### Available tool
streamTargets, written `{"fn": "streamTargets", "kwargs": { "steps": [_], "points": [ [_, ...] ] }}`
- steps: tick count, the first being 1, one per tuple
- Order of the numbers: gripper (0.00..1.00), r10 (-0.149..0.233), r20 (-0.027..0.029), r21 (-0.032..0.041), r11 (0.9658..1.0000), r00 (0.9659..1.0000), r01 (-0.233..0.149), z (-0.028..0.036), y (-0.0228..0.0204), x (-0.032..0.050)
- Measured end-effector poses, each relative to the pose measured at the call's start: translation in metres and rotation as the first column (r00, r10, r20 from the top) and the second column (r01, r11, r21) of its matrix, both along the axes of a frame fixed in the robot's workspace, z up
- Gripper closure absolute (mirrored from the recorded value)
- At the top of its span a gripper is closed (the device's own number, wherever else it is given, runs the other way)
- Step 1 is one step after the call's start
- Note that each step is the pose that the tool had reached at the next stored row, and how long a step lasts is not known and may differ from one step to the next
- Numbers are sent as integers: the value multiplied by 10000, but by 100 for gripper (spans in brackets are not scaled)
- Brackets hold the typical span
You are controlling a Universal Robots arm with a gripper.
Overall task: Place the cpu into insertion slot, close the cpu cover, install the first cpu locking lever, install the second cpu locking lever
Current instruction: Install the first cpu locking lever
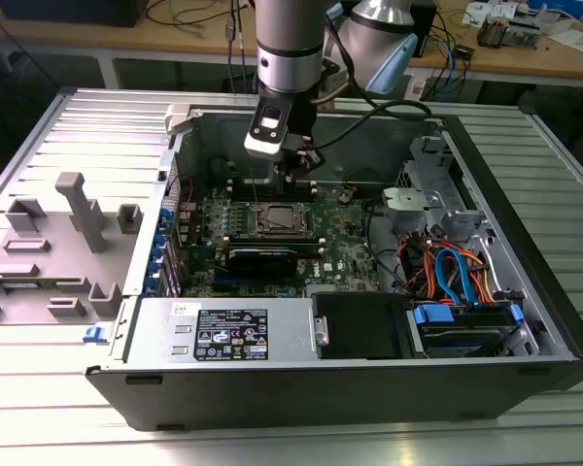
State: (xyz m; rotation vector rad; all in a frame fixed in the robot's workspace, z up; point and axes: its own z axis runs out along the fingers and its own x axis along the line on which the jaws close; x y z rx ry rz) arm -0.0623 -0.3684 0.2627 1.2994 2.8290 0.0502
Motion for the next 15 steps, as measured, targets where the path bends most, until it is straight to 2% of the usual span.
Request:
{"fn": "streamTargets", "kwargs": {
  "steps": [2, 5, 9, 12, 14, 15],
  "points": [
    [89, 515, 0, 0, 9987, 9987, -515, 0, 0, -1],
    [89, 984, 0, 0, 9951, 9951, -984, 0, 0, -1],
    [89, 1532, 0, 0, 9882, 9882, -1532, 0, 0, -3],
    [89, 1968, 0, 0, 9805, 9805, -1968, 0, 0, -5],
    [89, 2442, 0, 0, 9697, 9697, -2442, 0, 0, -6],
    [89, 2592, 0, 0, 9658, 9658, -2592, 0, 0, -5]
  ]
}}
